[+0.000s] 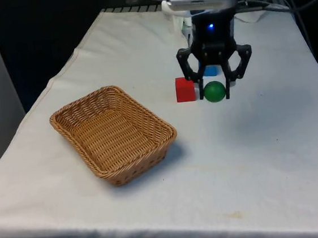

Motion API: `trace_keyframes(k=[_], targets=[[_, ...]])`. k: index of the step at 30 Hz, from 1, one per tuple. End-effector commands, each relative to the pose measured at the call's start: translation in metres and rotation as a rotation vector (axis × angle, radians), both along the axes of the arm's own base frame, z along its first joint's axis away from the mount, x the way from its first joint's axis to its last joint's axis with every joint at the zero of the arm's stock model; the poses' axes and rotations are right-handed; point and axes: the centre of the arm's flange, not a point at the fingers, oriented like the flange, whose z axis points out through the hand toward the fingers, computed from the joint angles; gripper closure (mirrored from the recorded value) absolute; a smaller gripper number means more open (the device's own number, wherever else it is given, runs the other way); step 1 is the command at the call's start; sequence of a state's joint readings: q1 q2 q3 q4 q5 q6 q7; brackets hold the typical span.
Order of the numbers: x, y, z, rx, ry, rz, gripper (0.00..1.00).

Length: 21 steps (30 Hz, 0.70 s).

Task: Place all non-red objects into the basket.

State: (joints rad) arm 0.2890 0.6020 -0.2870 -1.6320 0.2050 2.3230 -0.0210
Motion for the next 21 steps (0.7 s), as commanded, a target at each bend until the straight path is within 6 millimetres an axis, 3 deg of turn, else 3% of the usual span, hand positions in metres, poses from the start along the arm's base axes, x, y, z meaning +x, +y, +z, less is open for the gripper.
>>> trace_keyframes(k=[1,8,21], targets=[[0.003,-0.006,0.0,0.011,0.006,0.001,1.0],[0.008,-0.019,0.0,0.008,-0.009,-0.004,1.0],[0.014,-0.066,-0.005,0.041,-0.017,-0.008,1.0]])
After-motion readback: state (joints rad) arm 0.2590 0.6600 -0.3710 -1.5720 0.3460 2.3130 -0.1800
